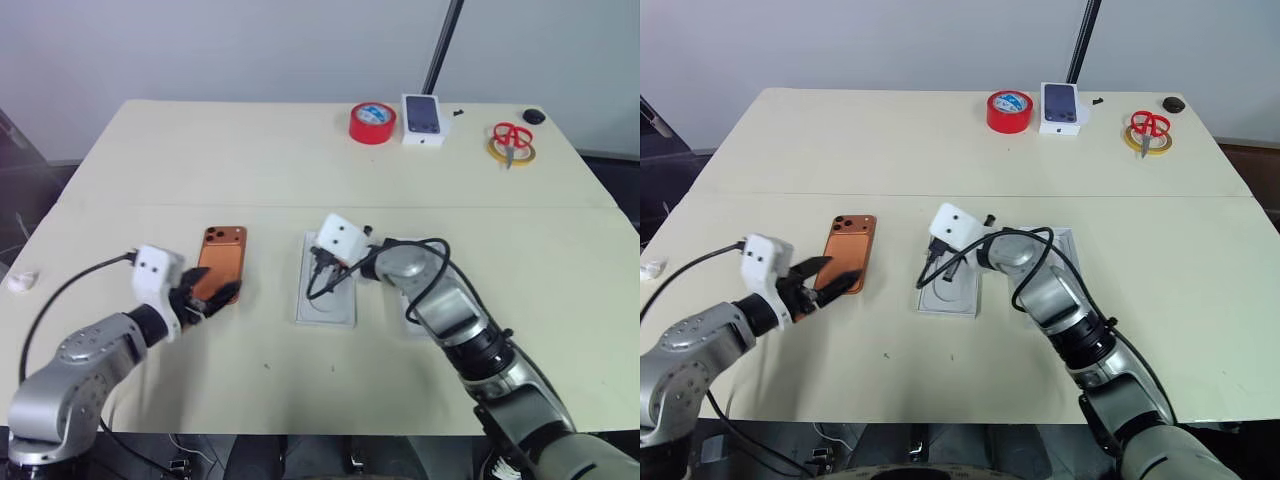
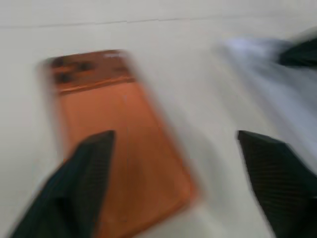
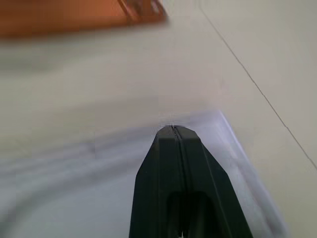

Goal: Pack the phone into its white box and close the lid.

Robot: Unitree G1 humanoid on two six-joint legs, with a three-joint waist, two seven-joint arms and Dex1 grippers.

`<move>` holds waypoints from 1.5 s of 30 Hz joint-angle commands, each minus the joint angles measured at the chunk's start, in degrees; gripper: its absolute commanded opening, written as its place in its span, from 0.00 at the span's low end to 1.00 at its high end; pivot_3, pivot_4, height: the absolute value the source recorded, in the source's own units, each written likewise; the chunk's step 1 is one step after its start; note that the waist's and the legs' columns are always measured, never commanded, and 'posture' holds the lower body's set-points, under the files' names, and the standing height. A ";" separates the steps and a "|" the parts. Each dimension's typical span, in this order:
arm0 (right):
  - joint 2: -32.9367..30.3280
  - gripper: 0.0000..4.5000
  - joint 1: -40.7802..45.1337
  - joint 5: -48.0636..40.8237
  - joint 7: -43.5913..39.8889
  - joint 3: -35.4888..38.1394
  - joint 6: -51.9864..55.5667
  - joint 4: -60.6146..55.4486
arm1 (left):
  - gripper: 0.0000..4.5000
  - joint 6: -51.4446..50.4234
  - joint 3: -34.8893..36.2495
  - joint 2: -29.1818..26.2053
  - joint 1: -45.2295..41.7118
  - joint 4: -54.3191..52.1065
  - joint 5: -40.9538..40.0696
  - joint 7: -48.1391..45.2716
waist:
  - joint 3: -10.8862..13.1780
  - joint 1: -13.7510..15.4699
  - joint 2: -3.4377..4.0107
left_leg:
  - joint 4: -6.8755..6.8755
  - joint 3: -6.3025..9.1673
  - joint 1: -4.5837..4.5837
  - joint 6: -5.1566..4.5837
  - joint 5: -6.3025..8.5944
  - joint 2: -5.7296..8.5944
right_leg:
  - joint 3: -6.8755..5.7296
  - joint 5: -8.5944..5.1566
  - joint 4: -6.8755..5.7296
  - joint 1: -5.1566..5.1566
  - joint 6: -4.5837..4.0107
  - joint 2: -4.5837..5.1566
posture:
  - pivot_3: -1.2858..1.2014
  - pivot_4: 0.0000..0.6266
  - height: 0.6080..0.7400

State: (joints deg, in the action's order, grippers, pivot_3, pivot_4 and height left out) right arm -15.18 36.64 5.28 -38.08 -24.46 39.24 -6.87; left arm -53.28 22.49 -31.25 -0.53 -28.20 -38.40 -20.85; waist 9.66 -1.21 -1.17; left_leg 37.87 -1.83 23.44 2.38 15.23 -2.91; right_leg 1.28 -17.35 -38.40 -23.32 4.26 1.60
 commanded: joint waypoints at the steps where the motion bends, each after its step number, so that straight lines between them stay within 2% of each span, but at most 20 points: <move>1: 2.81 0.00 2.98 0.39 0.50 -2.47 0.79 -0.22 | 0.99 -7.75 5.41 1.24 -3.92 2.56 -2.99 7.03 | 0.00 0.07 0.00 | 0.00 0.01 0.00 0.00 0.00 0.00 | -0.01 0.00 -0.01 0.00 0.00 0.00 | 0.52 0.24 0.94; 5: 6.92 0.00 5.59 1.98 1.51 -6.07 0.14 5.54 | 0.99 -16.89 8.02 2.63 -9.50 7.23 -4.99 11.86 | -0.02 0.15 -0.05 | 0.01 0.04 0.00 0.00 0.00 0.05 | -0.06 0.00 0.00 0.03 0.01 0.03 | 0.52 0.24 0.94; 11: 10.68 0.00 8.71 4.13 1.76 -9.95 -0.48 12.73 | 0.99 -25.14 6.07 3.64 -15.58 11.85 -5.70 13.04 | -0.02 0.17 -0.05 | 0.01 0.06 0.01 0.04 -0.02 0.06 | -0.10 0.00 -0.03 0.02 0.00 0.08 | 0.52 0.24 0.94; 22: 12.16 0.00 9.23 6.00 1.35 -11.77 -2.53 15.66 | 0.99 -33.11 2.06 10.86 -18.31 7.65 -8.51 11.46 | -0.03 0.51 -0.05 | 0.01 0.07 0.00 0.07 -0.03 0.11 | -0.10 0.00 -0.03 0.04 0.00 0.22 | 0.52 0.24 0.94; 30: 10.96 0.00 8.66 6.71 0.97 -11.32 -3.04 15.27 | 0.99 -36.38 3.04 16.97 -20.18 5.21 -7.87 12.34 | -0.04 0.59 -0.05 | 0.01 0.10 0.00 0.07 -0.03 0.17 | -0.16 0.00 0.00 0.09 0.00 0.29 | 0.52 0.24 0.94; 37: 10.73 0.00 7.59 7.40 0.57 -11.46 -3.25 14.85 | 0.99 -37.68 10.86 18.42 -22.17 6.90 -6.91 12.56 | -0.04 0.32 -0.06 | 0.01 0.11 0.00 0.07 -0.03 0.15 | -0.16 0.00 0.00 0.08 0.00 0.25 | 0.52 0.24 0.94; 45: 11.17 0.00 8.44 8.56 0.84 -11.54 -4.89 16.88 | 0.99 -35.71 9.16 18.69 -21.61 6.64 -4.14 13.41 | -0.04 0.18 -0.06 | 0.00 0.12 -0.01 0.08 -0.03 0.14 | -0.16 0.00 0.00 0.09 0.00 0.24 | 0.52 0.24 0.94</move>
State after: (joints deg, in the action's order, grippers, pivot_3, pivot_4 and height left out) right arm -5.64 44.02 13.92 -36.89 -35.31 36.13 10.44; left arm -89.37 33.44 -13.35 -22.18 -21.51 -42.83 -7.19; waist 9.62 -1.03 -1.23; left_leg 37.87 -1.72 23.43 2.46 15.19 -2.77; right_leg 1.13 -17.35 -38.40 -23.24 4.26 1.83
